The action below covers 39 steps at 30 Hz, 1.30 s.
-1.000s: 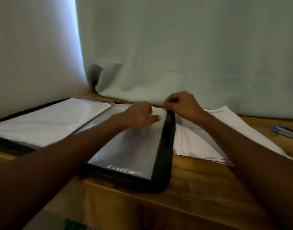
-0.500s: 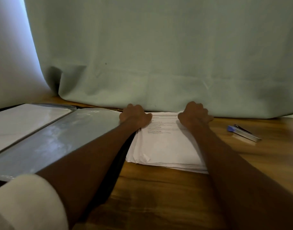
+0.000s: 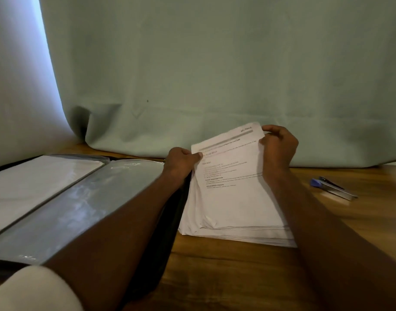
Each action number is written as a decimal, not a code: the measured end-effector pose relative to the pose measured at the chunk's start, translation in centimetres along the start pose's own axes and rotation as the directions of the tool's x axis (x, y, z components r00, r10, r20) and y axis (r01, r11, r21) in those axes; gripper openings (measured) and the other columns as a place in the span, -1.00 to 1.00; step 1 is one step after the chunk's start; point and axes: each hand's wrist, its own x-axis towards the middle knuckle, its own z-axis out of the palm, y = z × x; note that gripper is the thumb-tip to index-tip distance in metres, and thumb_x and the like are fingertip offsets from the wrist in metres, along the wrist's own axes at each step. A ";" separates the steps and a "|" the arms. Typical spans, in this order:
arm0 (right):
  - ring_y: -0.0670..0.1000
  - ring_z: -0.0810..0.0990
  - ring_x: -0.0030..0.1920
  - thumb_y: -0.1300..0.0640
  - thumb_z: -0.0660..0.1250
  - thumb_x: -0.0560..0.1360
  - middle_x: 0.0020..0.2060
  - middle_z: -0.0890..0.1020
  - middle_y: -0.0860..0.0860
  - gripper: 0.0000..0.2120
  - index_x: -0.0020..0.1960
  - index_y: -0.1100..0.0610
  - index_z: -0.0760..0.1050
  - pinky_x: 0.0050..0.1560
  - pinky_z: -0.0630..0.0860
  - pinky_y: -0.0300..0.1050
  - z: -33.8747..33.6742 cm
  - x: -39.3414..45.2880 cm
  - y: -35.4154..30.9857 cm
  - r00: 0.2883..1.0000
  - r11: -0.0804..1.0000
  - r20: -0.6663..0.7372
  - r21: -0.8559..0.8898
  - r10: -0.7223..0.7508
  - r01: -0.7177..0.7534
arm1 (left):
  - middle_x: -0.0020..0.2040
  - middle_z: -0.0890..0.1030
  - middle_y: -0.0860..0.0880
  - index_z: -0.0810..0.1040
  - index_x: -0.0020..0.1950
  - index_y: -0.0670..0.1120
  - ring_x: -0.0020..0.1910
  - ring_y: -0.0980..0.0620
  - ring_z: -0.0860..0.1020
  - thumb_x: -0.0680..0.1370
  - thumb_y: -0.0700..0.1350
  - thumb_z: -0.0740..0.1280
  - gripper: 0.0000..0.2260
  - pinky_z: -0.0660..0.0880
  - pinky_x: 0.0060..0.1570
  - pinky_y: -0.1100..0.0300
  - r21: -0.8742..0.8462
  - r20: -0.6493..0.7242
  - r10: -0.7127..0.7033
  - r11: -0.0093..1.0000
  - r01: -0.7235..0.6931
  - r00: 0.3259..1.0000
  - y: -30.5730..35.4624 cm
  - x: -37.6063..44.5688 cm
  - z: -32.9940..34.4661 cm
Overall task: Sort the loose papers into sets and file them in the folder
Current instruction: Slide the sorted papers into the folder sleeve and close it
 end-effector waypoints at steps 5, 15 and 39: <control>-0.03 0.59 -0.29 0.51 0.25 0.29 -0.20 0.65 0.07 -0.62 -0.11 0.13 0.65 -0.38 0.49 -0.29 -0.7 0.8 -0.7 0.990 0.956 0.013 0.256 0.142 -0.141 | -0.14 0.72 -0.11 0.67 -0.05 -0.23 -0.31 0.10 0.65 0.49 -0.18 0.55 -0.86 0.57 -0.25 0.24 -0.280 0.019 0.011 0.960 -0.005 1.000 1.2 -0.5 -0.3; 0.01 0.65 -0.16 0.07 0.56 0.45 -0.11 0.71 0.05 -0.79 0.00 0.15 0.64 -0.10 0.59 -0.14 -0.8 1.2 2.6 0.950 0.975 0.224 -0.074 0.219 -0.208 | -0.04 0.74 -0.19 0.65 0.16 -0.10 -0.15 -0.11 0.72 0.59 -0.29 0.40 -0.81 0.69 -0.10 -0.04 -0.696 0.068 -0.001 0.716 0.048 0.998 2.8 -0.9 -1.4; -0.02 0.48 -0.32 -0.33 0.47 0.41 -0.37 0.55 -0.09 -0.52 -0.33 0.03 0.44 -0.16 0.52 -0.02 -0.7 0.7 0.4 0.959 0.981 0.245 -0.162 0.140 -0.102 | -0.05 0.70 -0.17 0.57 0.07 -0.17 -0.14 -0.11 0.68 0.61 -0.25 0.38 -0.94 0.68 -0.08 -0.05 -0.773 0.133 0.103 0.634 0.038 0.986 4.0 -0.4 -2.7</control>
